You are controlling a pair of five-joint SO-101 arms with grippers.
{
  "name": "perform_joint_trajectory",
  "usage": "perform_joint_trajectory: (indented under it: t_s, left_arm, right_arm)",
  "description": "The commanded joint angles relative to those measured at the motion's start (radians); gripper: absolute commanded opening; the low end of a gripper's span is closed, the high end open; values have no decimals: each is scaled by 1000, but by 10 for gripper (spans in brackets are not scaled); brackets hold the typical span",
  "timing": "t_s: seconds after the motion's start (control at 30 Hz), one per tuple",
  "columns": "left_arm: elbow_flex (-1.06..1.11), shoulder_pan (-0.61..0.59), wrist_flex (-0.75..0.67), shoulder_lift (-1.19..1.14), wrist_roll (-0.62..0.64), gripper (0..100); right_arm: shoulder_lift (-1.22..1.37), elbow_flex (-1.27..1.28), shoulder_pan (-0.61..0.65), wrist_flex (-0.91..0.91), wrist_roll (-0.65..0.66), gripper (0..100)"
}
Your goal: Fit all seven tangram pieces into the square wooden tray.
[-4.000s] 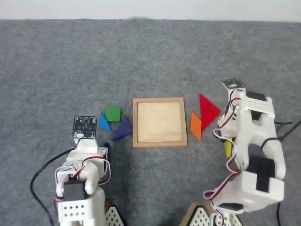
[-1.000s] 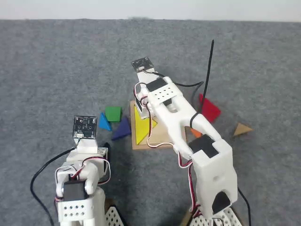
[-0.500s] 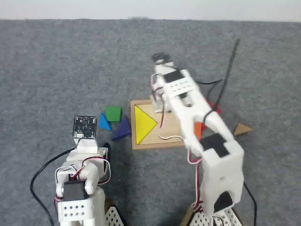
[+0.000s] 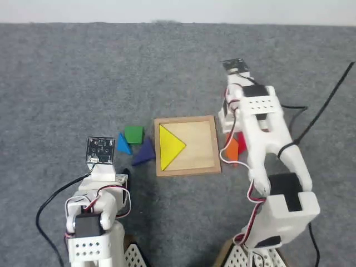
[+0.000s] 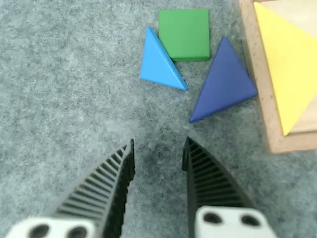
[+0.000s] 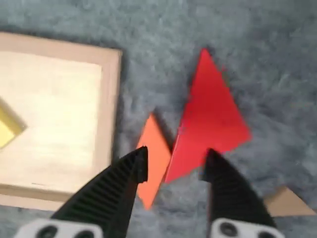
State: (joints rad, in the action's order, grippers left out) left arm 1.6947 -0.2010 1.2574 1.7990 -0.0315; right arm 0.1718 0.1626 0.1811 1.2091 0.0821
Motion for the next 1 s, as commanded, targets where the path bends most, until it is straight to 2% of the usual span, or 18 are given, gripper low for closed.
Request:
perform_joint_trajectory:
  t_s: [0.0,0.1,0.43,0.73,0.9,0.97]
  left_arm:
    - [-12,6,0,11,-9,150]
    - [-12,6,0,11,-9,150]
    - [-12,6,0,11,-9,150]
    - [-12,6,0,11,-9,150]
    - [-12,6,0,11,-9,150]
    - [-12,6,0,11,-9,150]
  right_arm:
    - [-5,-12,-36,-38,-9,264]
    - [61,-54,-71,-90,-61,266]
    - [295,-224,-94,-96,32,267]
    - [414,-315,-116,30,44,262]
    - [415,-325,-148,35,43,159]
    - [415,-325,-162,31,43,151]
